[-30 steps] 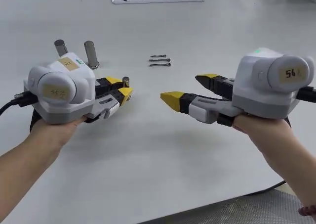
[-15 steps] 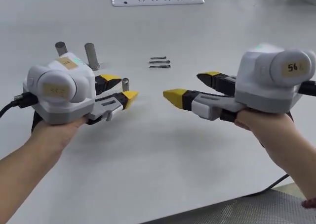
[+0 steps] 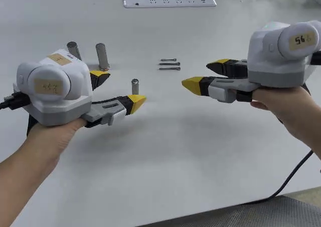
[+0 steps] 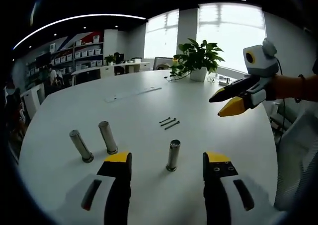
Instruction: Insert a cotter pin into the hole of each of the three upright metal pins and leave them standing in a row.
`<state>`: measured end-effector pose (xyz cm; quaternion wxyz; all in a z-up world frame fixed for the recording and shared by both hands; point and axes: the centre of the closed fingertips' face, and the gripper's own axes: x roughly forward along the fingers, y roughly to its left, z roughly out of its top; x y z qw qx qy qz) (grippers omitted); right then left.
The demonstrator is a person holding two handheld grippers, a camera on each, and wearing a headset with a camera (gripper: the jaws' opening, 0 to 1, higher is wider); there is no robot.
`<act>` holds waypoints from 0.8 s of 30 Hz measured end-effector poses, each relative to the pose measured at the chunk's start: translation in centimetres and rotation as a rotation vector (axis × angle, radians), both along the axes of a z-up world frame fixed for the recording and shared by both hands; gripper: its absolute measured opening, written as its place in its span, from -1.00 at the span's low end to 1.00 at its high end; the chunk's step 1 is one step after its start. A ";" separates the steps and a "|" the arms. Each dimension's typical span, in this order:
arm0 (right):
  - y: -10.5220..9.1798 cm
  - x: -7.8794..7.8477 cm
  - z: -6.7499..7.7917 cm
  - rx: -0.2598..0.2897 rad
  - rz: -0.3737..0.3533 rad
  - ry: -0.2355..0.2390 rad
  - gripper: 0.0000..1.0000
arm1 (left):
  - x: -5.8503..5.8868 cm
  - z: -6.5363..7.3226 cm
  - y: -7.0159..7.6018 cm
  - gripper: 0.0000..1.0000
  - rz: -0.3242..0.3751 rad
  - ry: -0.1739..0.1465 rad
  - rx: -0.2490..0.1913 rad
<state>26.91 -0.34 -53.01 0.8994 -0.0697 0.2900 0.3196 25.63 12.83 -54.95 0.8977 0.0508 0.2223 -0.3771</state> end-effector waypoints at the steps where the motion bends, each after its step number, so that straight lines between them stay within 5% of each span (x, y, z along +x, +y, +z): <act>1: 0.0 0.1 0.0 -0.008 0.009 0.001 -0.19 | -0.2 0.0 0.2 0.19 0.005 0.003 0.006; 7: -0.6 1.6 -0.9 -0.088 0.070 0.033 -0.30 | -1.2 0.0 0.5 0.24 0.015 0.025 0.016; 20: -0.2 4.4 -2.2 -0.218 0.235 0.102 -0.52 | -2.1 1.0 1.5 0.23 0.034 0.020 0.019; 24: -0.1 5.7 -2.5 -0.266 0.267 0.091 -0.62 | -2.3 0.9 1.7 0.22 0.038 0.018 0.033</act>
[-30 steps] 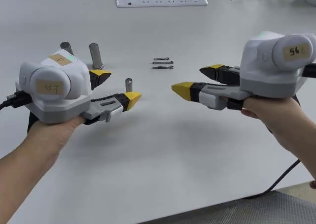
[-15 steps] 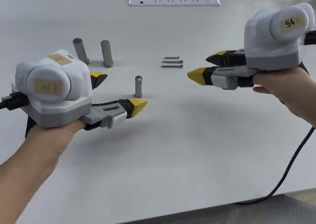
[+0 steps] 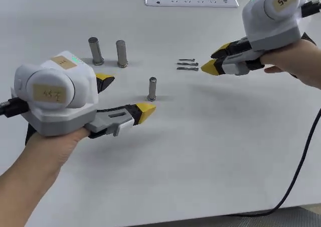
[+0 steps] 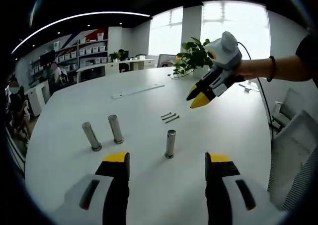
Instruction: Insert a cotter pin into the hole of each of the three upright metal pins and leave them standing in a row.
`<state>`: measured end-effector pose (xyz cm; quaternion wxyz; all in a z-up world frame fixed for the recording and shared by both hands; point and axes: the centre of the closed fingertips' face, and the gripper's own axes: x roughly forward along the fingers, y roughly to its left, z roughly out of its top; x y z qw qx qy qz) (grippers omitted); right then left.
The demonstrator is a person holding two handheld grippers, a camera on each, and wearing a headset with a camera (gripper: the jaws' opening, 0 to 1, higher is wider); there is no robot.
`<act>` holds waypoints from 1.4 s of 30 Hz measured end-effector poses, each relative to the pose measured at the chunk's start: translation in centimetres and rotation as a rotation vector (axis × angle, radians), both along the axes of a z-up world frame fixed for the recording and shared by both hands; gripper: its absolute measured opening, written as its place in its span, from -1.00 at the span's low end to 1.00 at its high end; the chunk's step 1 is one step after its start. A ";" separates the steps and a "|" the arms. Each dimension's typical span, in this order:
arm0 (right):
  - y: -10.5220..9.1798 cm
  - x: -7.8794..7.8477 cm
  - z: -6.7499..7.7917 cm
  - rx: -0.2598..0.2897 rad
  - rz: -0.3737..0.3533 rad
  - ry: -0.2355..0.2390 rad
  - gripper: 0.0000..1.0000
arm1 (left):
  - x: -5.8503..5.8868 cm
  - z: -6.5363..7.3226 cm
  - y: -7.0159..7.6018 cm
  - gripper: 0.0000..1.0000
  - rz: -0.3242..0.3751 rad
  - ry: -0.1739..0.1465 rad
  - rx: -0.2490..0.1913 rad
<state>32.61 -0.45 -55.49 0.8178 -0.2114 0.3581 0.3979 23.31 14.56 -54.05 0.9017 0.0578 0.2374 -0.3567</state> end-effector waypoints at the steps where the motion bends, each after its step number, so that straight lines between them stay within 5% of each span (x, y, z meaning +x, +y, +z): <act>1: 0.0 0.2 0.0 -0.006 0.003 0.002 -0.63 | 0.0 0.0 0.1 0.21 0.002 0.000 0.003; 15: 1.9 2.1 -1.5 -0.088 0.102 0.024 -0.80 | -0.6 -0.1 0.6 0.11 0.012 0.006 -0.005; 26: 1.4 4.0 -3.4 -0.144 0.147 0.050 -0.88 | -0.9 -0.5 0.5 0.03 0.010 0.019 -0.016; 42: 1.6 3.7 -5.2 -0.215 0.219 0.096 -0.97 | -0.6 -0.7 0.5 -0.03 0.010 0.023 -0.028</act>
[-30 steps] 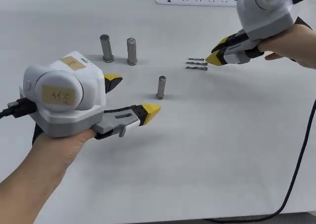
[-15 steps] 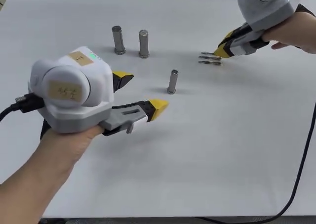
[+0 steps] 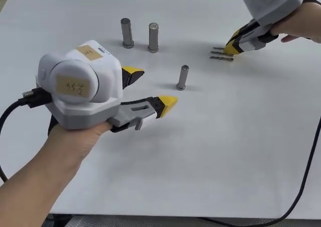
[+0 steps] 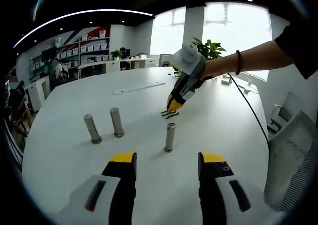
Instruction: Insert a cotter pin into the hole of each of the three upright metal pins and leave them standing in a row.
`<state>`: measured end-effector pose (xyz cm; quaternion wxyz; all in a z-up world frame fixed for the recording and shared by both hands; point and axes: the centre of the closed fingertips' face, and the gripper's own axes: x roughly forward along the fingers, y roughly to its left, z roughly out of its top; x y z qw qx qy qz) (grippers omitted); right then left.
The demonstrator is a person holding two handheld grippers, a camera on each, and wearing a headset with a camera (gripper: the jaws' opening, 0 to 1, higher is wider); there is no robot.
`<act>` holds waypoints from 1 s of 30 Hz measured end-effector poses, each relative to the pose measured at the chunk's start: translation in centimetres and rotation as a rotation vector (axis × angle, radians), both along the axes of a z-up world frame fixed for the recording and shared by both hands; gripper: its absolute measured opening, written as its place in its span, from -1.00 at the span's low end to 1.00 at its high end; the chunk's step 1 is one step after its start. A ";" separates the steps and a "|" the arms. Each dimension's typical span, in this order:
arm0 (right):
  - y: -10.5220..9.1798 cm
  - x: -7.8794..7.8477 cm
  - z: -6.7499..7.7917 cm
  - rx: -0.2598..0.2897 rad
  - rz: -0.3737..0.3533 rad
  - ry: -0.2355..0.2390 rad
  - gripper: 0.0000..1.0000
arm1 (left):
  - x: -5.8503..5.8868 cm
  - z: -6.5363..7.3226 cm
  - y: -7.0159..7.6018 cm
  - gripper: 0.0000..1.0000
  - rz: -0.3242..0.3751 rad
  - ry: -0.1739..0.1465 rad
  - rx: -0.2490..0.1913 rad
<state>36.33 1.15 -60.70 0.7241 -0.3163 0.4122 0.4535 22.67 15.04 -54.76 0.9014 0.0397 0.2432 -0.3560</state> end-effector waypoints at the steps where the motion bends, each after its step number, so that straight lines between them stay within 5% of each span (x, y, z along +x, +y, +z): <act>1: 0.1 0.0 0.0 0.005 0.005 0.003 -0.98 | 0.0 0.0 0.0 -0.03 0.001 0.001 -0.001; 15: 0.3 0.3 0.1 -0.030 0.046 0.088 -1.00 | 0.0 -0.4 0.0 -0.08 0.000 0.013 -0.005; 30: -0.1 1.2 -0.4 -0.034 0.074 0.067 -1.00 | 0.1 -0.4 0.1 -0.11 0.007 0.020 -0.011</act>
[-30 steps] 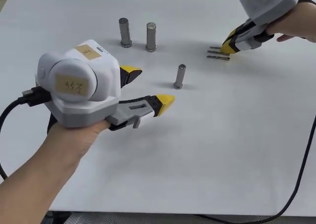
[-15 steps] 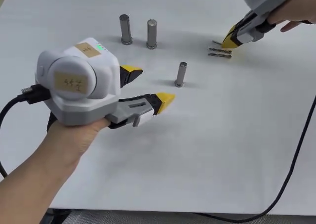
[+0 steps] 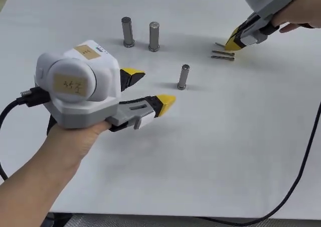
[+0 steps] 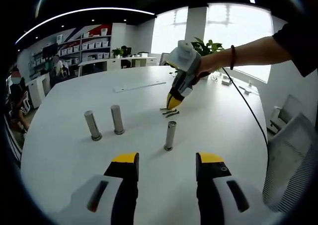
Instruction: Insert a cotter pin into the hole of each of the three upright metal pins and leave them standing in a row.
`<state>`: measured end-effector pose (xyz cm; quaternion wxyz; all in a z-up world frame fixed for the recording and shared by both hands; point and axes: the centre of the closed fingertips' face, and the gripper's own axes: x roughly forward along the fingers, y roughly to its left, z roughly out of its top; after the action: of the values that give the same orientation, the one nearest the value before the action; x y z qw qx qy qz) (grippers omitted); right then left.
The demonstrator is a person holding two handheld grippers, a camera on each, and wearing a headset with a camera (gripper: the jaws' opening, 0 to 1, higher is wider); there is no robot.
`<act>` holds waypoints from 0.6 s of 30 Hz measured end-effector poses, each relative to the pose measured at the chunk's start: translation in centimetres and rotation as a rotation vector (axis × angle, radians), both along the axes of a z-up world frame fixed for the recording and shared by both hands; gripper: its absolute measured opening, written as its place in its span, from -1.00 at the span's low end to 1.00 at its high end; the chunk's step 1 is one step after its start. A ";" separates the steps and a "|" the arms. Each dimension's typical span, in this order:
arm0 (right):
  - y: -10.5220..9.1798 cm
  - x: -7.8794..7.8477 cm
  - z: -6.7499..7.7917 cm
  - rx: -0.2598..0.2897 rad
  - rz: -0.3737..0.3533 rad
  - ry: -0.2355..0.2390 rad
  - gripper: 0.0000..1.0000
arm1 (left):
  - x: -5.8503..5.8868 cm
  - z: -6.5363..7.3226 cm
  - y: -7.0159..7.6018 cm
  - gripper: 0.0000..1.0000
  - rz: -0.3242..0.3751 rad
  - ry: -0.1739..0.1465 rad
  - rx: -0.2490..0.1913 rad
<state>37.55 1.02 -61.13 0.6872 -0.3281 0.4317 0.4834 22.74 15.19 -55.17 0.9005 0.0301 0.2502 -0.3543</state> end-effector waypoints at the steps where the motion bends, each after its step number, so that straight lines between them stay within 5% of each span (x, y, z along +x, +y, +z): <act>1: 0.0 0.1 0.1 -0.001 0.002 -0.008 -1.00 | 0.0 0.1 0.0 -0.11 0.000 0.000 -0.003; 18: 1.2 -0.1 3.5 0.049 0.070 -0.161 -1.00 | -0.3 1.3 -0.1 -0.14 -0.002 -0.005 -0.007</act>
<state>37.49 2.22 -57.62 0.7101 -0.3641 0.3515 0.4896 22.46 15.07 -53.89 0.9008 0.0282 0.2470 -0.3561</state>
